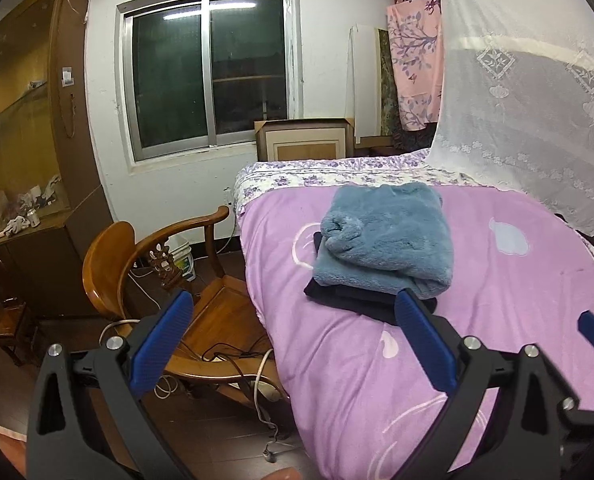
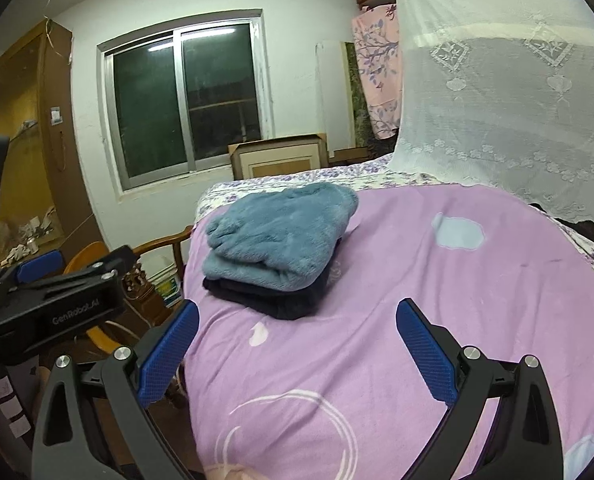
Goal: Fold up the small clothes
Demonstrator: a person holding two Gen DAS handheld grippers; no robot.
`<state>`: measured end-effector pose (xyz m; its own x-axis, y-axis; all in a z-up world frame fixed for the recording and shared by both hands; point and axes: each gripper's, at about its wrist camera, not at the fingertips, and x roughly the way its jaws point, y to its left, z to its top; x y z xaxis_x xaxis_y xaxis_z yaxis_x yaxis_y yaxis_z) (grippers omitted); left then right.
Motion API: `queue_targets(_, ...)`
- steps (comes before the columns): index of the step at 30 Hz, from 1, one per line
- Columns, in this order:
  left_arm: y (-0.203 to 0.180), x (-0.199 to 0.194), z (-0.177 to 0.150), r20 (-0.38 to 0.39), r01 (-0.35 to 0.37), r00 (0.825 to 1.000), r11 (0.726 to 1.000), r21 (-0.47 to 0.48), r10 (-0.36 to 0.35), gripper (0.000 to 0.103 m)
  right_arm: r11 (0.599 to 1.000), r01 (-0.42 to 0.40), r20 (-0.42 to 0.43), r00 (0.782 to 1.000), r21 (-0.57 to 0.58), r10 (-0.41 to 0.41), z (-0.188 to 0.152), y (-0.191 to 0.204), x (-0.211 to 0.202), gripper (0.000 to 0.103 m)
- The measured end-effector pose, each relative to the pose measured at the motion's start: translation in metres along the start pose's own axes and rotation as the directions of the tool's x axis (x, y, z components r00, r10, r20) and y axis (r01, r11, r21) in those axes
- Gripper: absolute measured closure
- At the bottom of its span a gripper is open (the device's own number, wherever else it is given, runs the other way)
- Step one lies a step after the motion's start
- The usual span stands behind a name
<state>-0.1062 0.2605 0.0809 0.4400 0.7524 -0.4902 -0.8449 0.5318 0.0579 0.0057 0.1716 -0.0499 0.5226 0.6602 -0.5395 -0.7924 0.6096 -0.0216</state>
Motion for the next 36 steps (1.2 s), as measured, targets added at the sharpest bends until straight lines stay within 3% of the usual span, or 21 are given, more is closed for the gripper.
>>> queue_targets(7, -0.016, -0.009, 0.0, -0.006, 0.002, 1.0, 0.999, 0.034, -0.002, 0.004, 1.0, 0.005, 0.025, 1.0, 0.025, -0.005, 0.007, -0.008, -0.01, 0.003)
queue_targets(14, 0.0, -0.011, 0.013, 0.014, -0.041, 0.999, 0.999, -0.032, 0.041, 0.004, 0.996, -0.027, -0.018, 0.999, 0.09, 0.029, 0.036, -0.004, 0.009, 0.003)
queue_targets(17, 0.013, -0.006, 0.016, 0.007, -0.076, 0.997, 0.995, -0.06, 0.076, 0.004, 0.997, -0.008, 0.009, 1.0, 0.083, 0.007, 0.044, 0.011, 0.01, 0.004)
queue_targets(20, 0.019, 0.001, 0.016, -0.017, -0.102, 0.995, 0.993, -0.058, 0.102, 0.004, 1.0, 0.024, 0.035, 0.999, 0.019, -0.025, 0.031, 0.022, 0.008, 0.003)
queue_targets(23, 0.017, 0.005, 0.015, -0.026, -0.088, 0.996, 0.995, -0.051, 0.087, 0.004, 0.999, 0.033, -0.006, 0.999, -0.033, -0.033, 0.021, 0.02, 0.012, 0.003)
queue_targets(36, 0.009, 0.003, 0.012, -0.025, -0.067, 0.997, 0.997, -0.03, 0.067, 0.004, 1.0, -0.006, -0.003, 1.0, 0.025, 0.006, 0.024, 0.008, 0.005, 0.003)
